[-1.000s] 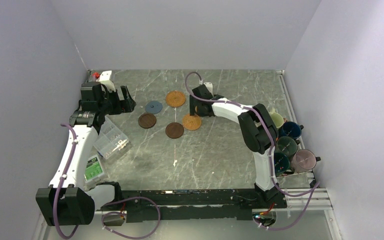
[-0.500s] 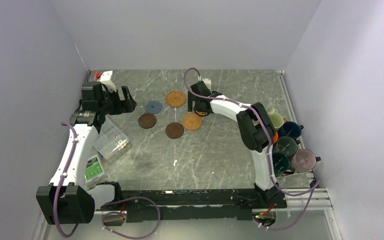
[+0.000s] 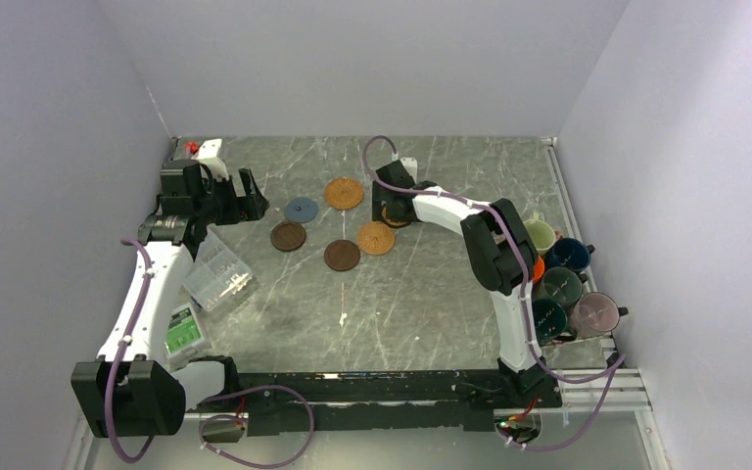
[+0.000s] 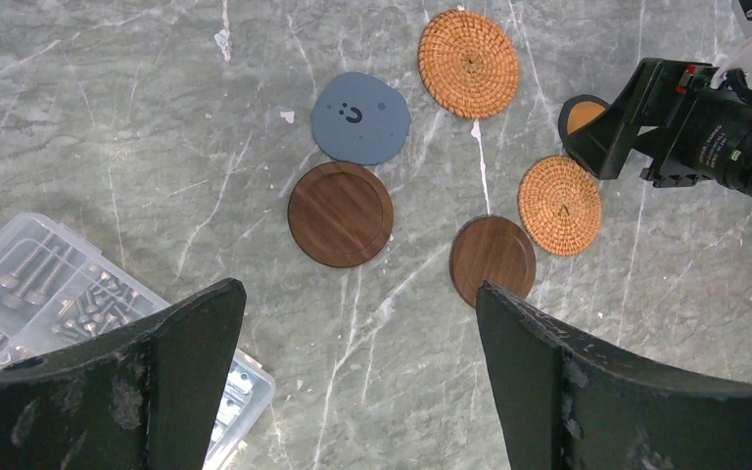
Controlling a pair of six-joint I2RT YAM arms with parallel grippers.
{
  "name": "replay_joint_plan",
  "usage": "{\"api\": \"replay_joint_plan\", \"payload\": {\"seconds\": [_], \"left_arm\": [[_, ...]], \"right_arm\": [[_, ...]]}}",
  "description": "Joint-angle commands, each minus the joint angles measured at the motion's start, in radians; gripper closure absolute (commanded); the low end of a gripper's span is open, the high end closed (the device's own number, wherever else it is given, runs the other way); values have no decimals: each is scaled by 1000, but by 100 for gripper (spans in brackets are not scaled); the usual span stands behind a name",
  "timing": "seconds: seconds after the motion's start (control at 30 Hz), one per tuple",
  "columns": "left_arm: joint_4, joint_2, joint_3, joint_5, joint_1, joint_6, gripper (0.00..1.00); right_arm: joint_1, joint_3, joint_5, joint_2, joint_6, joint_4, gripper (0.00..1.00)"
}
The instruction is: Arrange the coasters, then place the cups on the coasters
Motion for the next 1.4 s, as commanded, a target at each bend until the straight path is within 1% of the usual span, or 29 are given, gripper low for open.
{"api": "replay_joint_plan", "payload": {"seconds": [0.0, 0.13, 0.37, 0.63, 0.77, 0.93, 1.07, 1.2, 1.33, 1.37], "left_arm": [[14, 5, 16, 17, -6, -8, 6], [16, 7, 14, 20, -5, -9, 6], [14, 10, 15, 15, -5, -8, 6], [14, 14, 13, 15, -5, -7, 6], [16, 17, 13, 18, -5, -9, 6], [17, 22, 13, 19, -5, -11, 6], [16, 26, 13, 19, -4, -11, 6], [17, 32, 12, 21, -6, -11, 6], [19, 32, 10, 22, -6, -13, 6], [20, 32, 10, 23, -5, -14, 6]], "right_arm": [[-21, -20, -7, 2, 31, 24, 0], [-24, -15, -1, 16, 26, 18, 0], [-34, -5, 62, 40, 17, -34, 1], [-101, -101, 47, 9, 28, -5, 5], [-146, -139, 54, -10, 21, 3, 10], [-202, -185, 53, -35, 21, 19, 11], [-231, -211, 34, -50, 15, 41, 11], [-236, -191, 13, -52, -6, 47, 10], [-237, -146, -14, -78, -54, 39, 1], [-237, -135, -17, -91, -69, 36, 1]]}}
